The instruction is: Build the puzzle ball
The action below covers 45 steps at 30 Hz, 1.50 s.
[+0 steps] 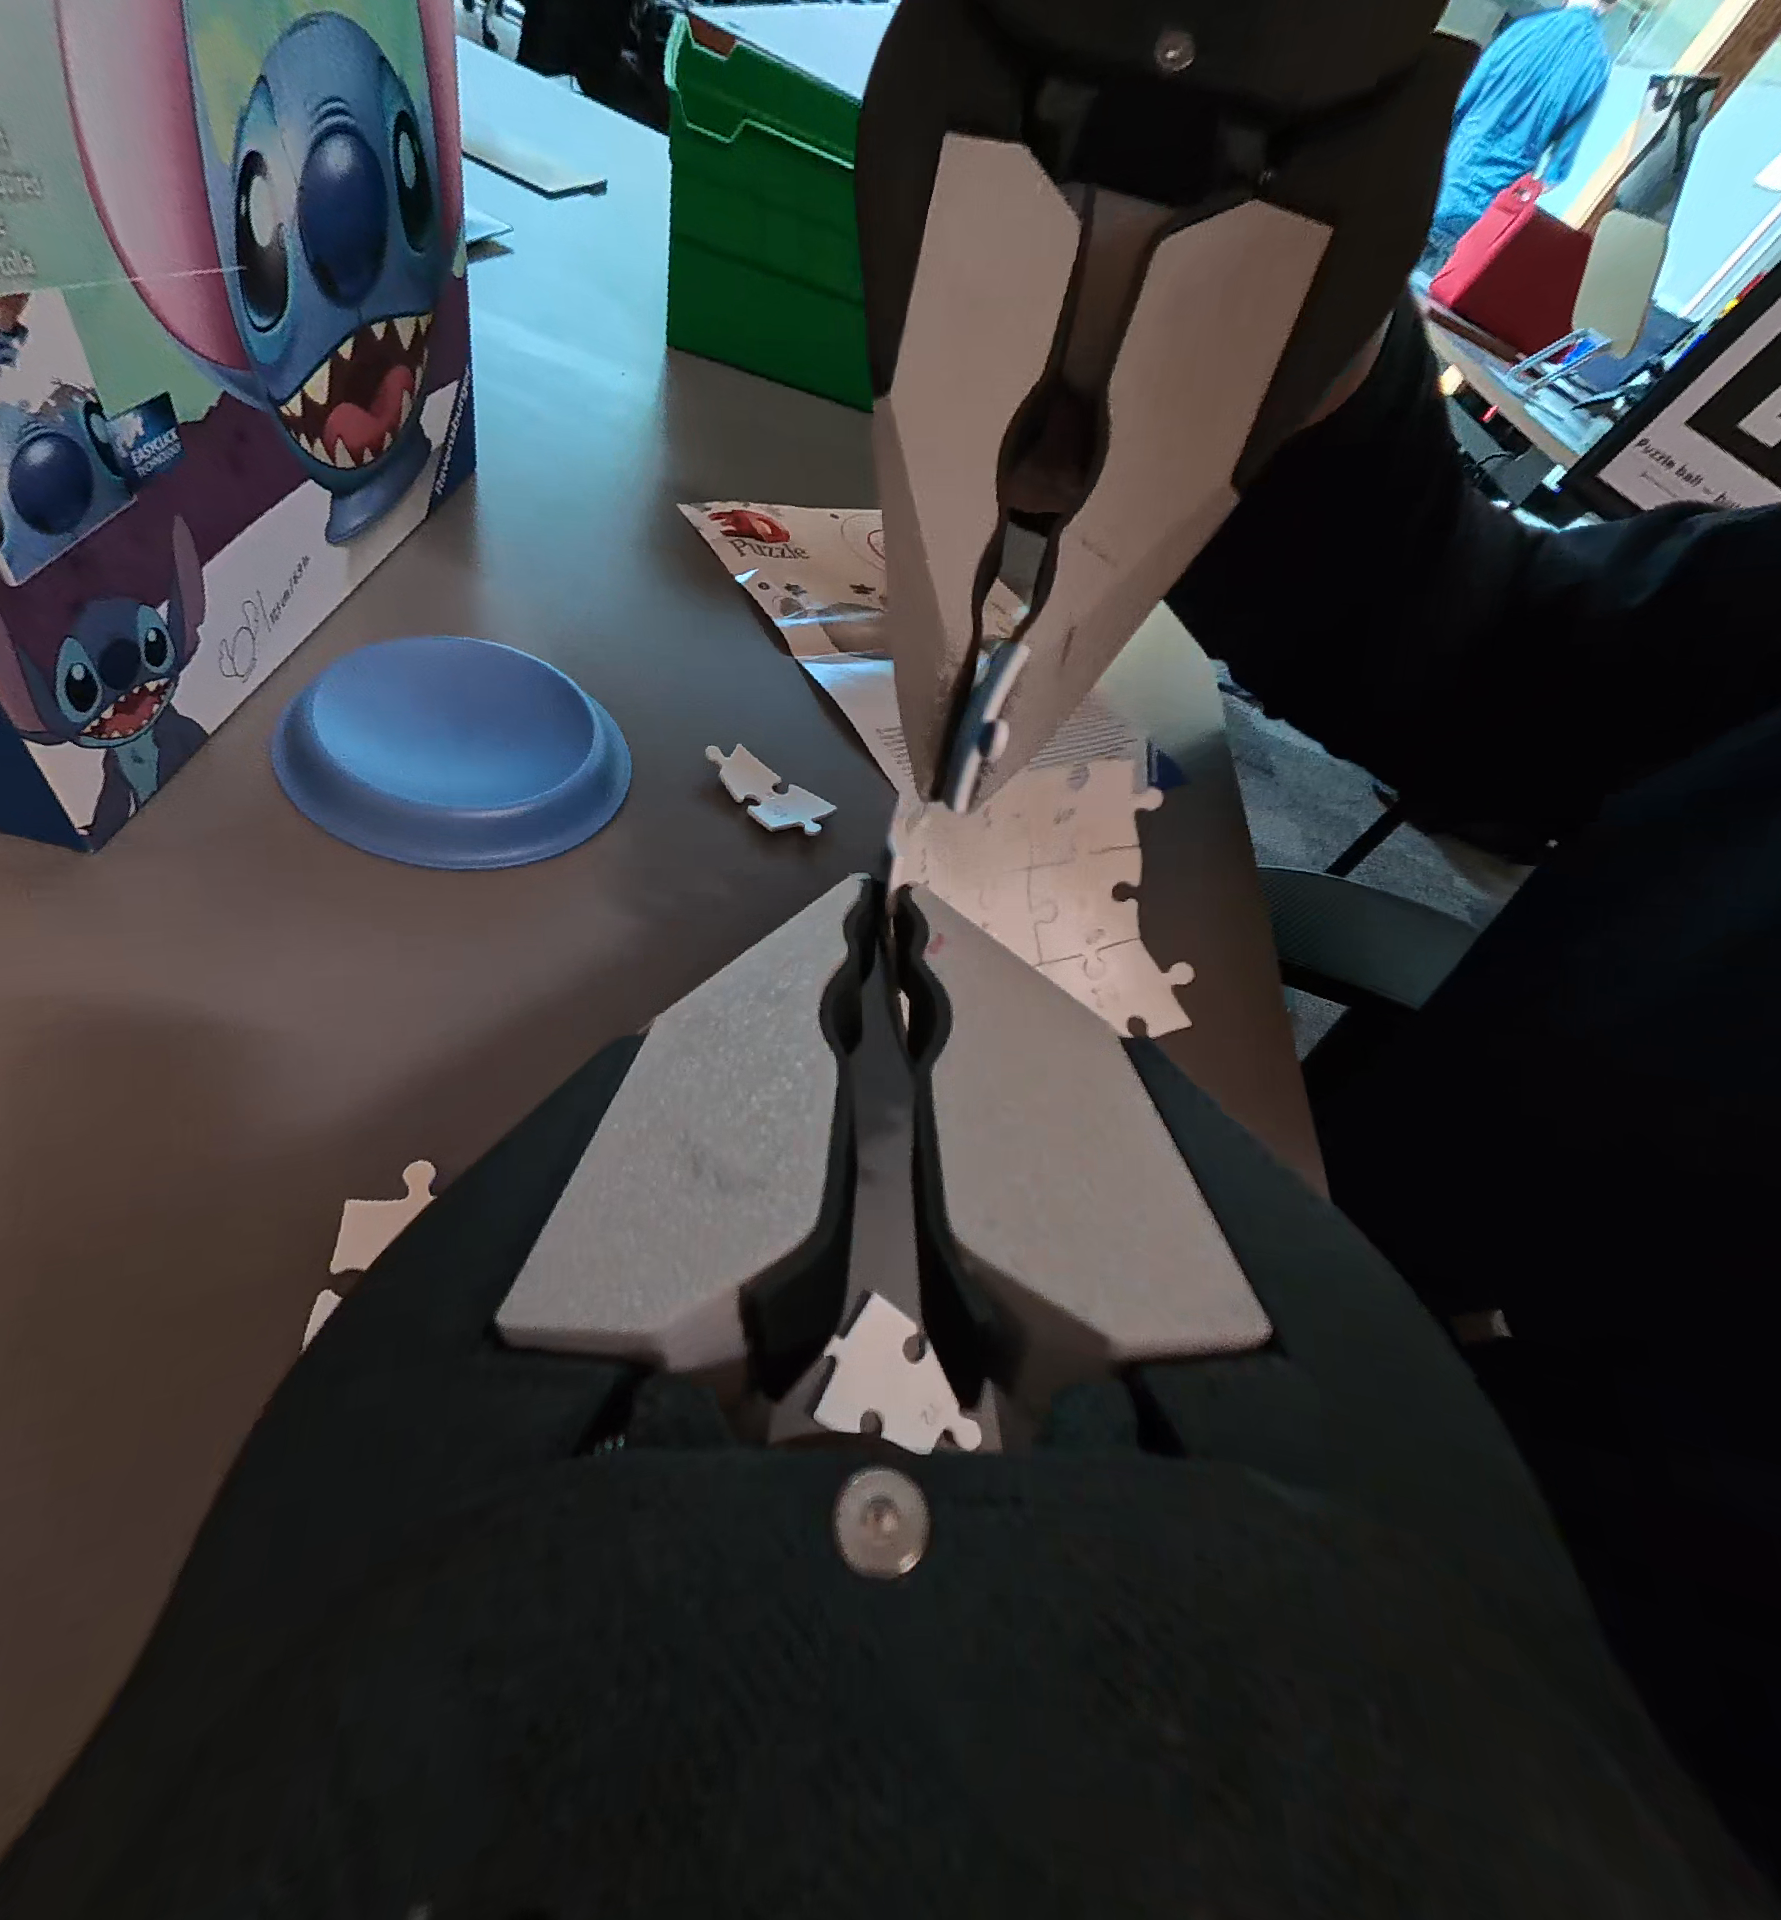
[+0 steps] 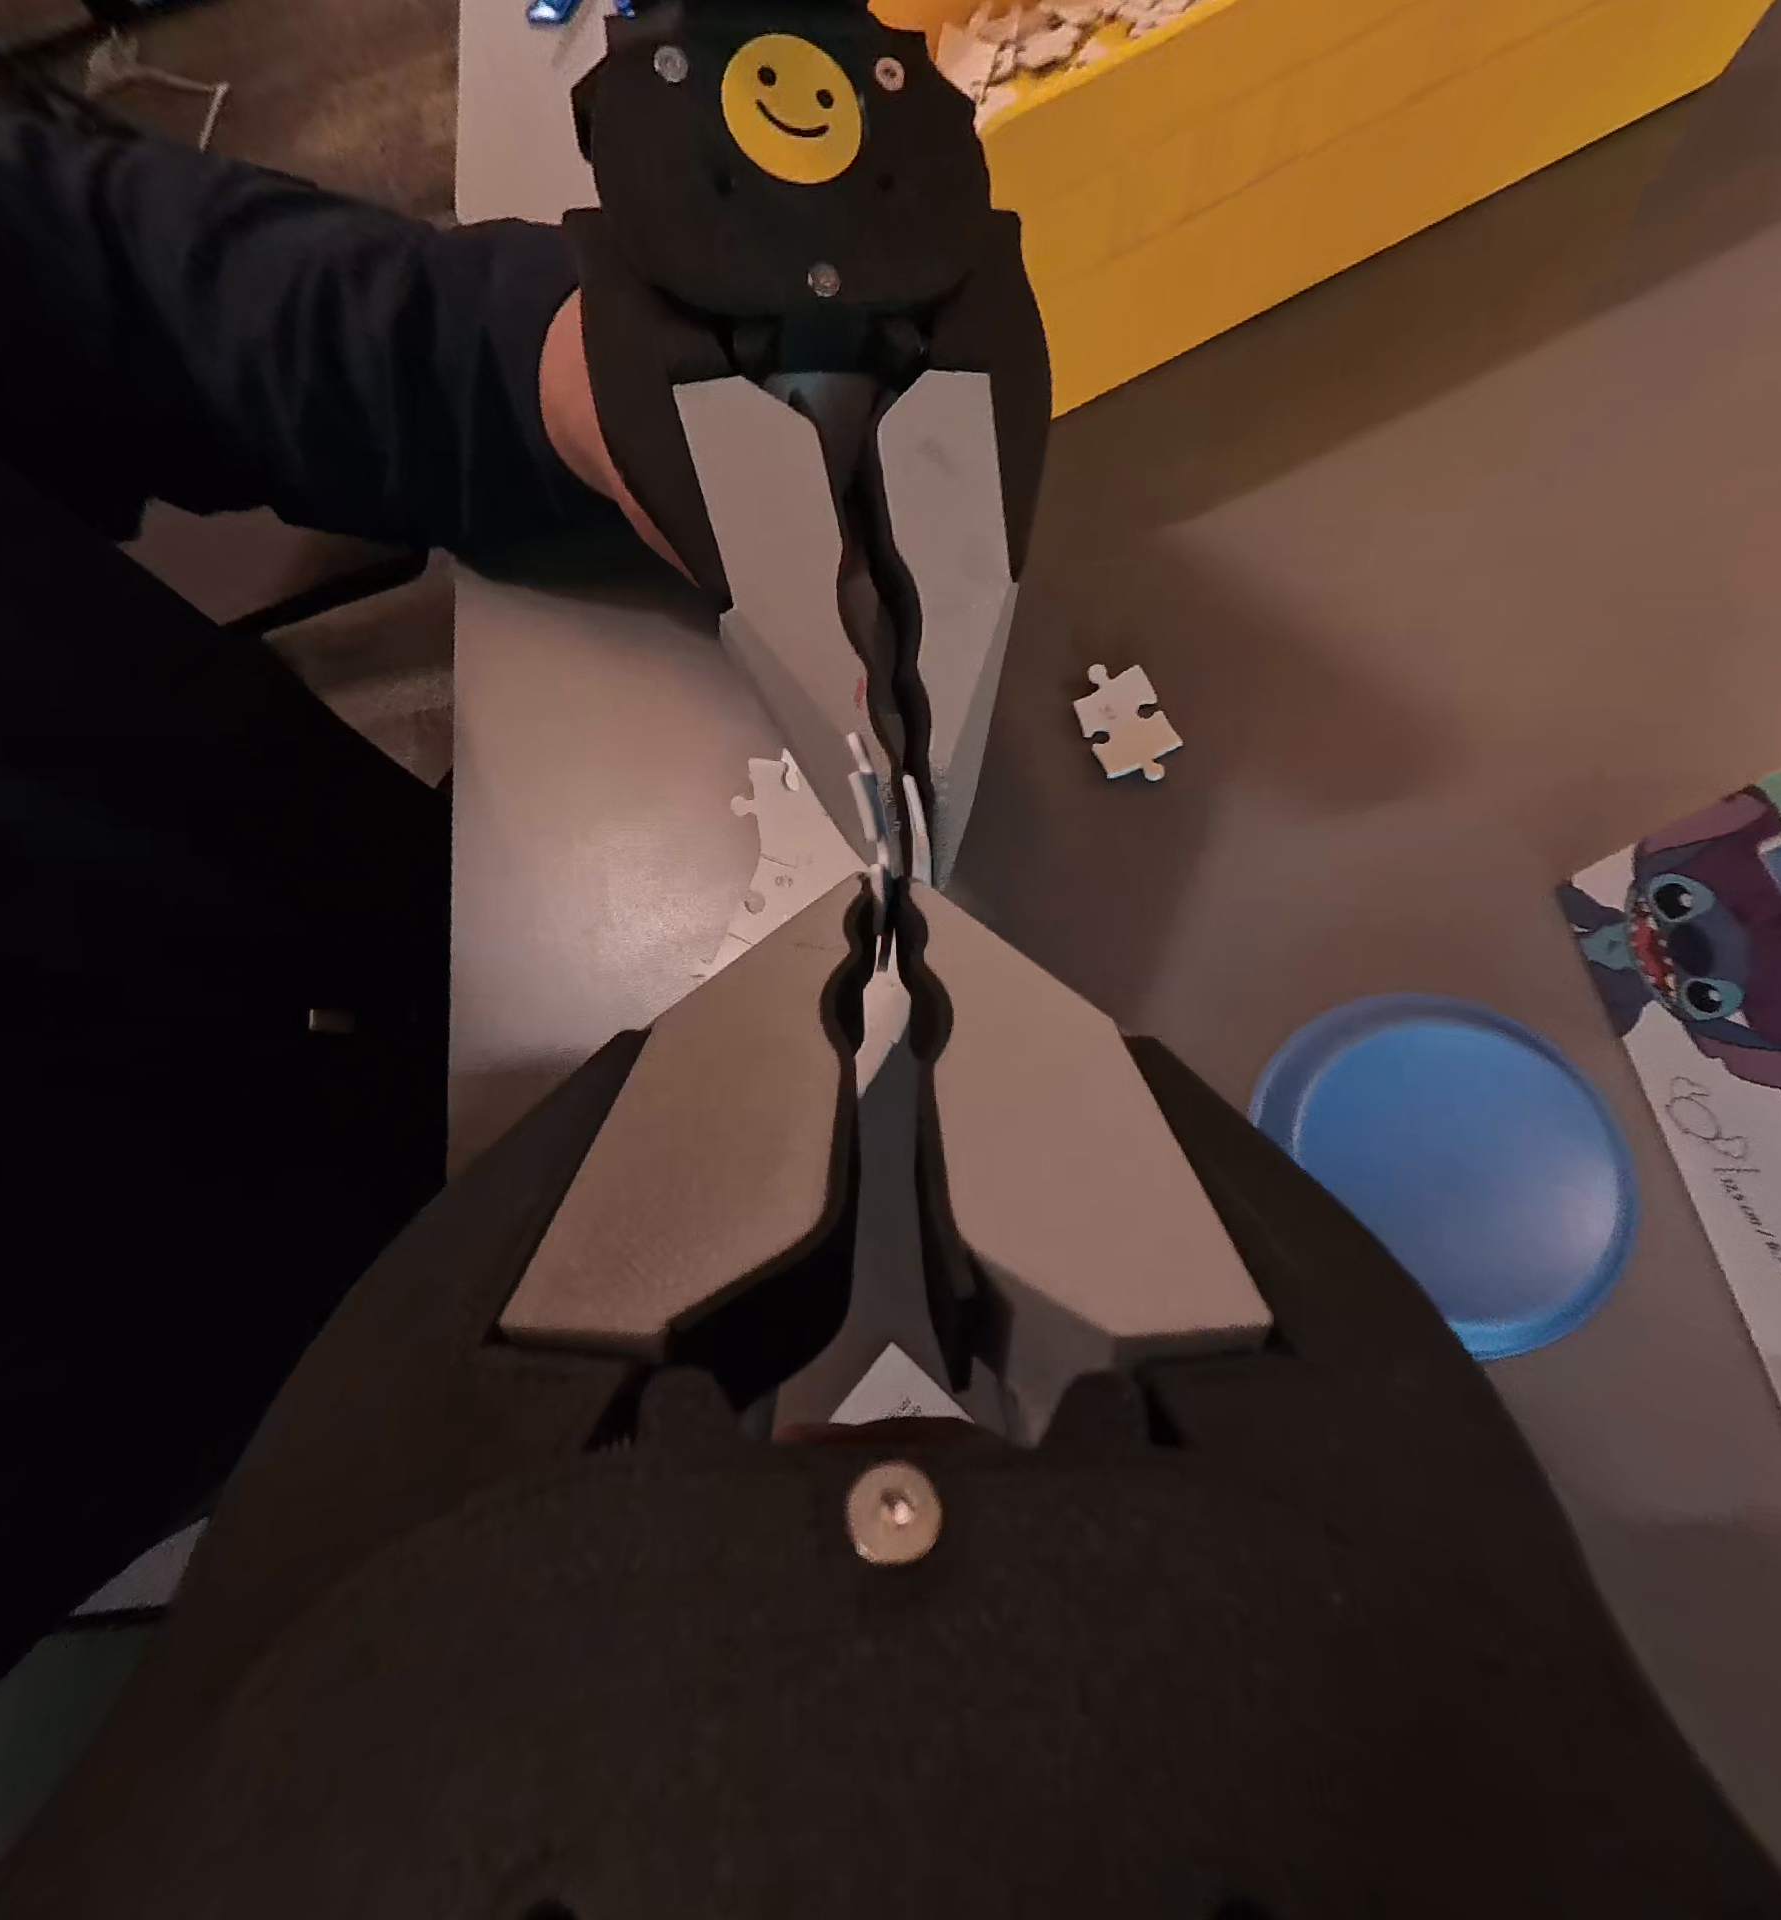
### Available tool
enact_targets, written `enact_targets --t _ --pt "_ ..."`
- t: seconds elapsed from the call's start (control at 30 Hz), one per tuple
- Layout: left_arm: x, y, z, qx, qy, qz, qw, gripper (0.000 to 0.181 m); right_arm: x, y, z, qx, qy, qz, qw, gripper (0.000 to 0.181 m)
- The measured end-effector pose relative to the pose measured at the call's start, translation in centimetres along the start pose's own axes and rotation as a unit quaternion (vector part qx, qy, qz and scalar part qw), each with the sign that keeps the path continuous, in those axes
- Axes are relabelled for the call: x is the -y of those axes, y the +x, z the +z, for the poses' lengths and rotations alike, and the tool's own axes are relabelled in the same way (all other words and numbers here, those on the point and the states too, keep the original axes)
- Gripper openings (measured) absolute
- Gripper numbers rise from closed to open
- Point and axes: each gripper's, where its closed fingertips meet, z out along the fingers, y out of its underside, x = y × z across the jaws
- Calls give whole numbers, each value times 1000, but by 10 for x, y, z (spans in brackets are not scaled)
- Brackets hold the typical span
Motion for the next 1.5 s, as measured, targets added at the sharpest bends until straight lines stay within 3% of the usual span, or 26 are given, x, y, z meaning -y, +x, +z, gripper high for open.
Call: enact_targets --t 0.2,0.57,1.03,1.23,1.5 --pt "2 4 -3 -15 16 0 1000 0 4 -1 -1 42 9 45 998 1" --pt "-2 5 -3 -18 7 -5 1000 0 2 0 7 31 2 37 999 1" --pt "-6 0 -1 -21 3 -40 999 0 0 6 10 65 85 148 983 2" --pt "-8 -2 0 -16 0 -44 999 0 -1 9 12 57 100 172 978 1" --pt "-7 -4 0 23 -7 12 1000 0 1 10 12 19 100 154 983 2"
